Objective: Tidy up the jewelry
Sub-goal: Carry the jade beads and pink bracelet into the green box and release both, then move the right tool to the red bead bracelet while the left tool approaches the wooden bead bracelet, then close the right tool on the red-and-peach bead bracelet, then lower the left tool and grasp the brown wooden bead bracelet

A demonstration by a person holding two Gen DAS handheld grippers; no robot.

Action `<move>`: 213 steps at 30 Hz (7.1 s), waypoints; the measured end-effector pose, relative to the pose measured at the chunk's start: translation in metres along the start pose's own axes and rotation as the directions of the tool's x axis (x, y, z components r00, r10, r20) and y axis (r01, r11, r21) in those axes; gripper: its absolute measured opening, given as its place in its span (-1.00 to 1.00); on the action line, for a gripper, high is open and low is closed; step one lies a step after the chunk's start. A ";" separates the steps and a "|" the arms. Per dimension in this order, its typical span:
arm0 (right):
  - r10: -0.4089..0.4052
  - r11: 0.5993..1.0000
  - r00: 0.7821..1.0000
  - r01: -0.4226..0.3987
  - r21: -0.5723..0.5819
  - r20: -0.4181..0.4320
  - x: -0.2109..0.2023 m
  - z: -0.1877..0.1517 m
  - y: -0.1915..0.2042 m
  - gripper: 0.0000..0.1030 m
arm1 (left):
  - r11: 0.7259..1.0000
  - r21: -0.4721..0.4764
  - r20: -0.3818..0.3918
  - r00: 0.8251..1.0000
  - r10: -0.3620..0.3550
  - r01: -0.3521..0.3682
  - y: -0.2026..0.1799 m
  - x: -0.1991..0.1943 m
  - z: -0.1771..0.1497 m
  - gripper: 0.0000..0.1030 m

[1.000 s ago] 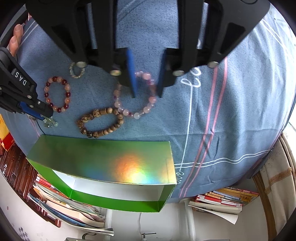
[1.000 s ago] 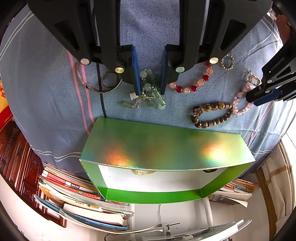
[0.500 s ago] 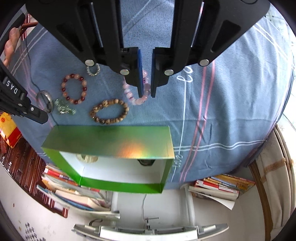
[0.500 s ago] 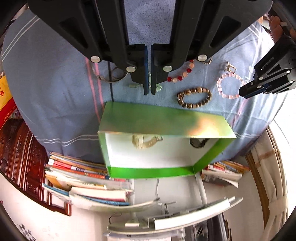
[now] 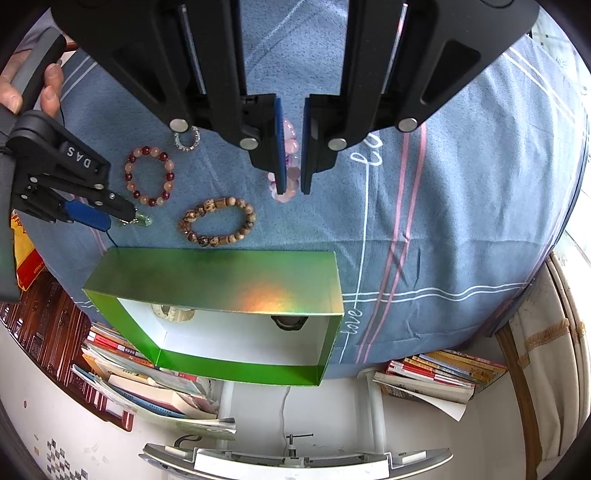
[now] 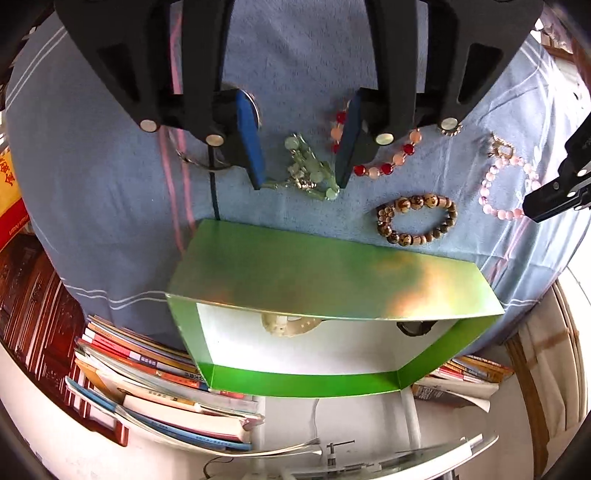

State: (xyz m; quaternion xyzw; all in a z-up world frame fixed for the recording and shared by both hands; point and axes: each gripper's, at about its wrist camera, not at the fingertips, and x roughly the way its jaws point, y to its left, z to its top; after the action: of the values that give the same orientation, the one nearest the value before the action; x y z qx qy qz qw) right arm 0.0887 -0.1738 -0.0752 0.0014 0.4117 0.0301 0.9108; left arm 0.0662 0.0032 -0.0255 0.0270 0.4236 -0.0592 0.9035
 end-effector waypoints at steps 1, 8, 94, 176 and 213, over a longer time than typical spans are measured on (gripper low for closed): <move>-0.004 1.000 1.000 0.004 -0.003 -0.004 0.002 0.000 0.001 -0.22 | 1.000 0.000 -0.005 1.000 0.001 -0.001 0.001 0.002 0.000 -0.84; 0.037 0.999 0.999 -0.037 -0.007 -0.032 0.007 -0.002 0.004 -0.68 | 1.000 -0.007 -0.029 1.000 -0.005 0.005 0.001 0.012 -0.002 -0.84; 0.106 0.993 0.993 -0.108 -0.035 -0.057 -0.017 -0.030 0.022 -0.37 | 0.995 0.035 -0.083 0.992 0.099 -0.096 0.007 0.030 -0.011 0.11; -0.002 1.000 0.999 0.002 0.004 -0.049 -0.017 -0.030 0.009 -0.54 | 0.993 0.032 -0.034 0.993 0.113 -0.112 -0.004 0.032 -0.019 0.15; 0.095 0.993 0.993 -0.100 -0.067 -0.064 -0.020 -0.035 0.037 -0.33 | 0.997 0.013 -0.038 0.996 0.076 -0.076 0.005 0.034 -0.008 0.16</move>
State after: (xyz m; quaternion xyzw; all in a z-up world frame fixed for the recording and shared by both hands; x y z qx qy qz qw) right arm 0.0474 -0.1390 -0.0818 -0.0112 0.4375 0.0889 0.8947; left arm 0.0819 0.0065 -0.0565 0.0493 0.4393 -0.0267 0.8966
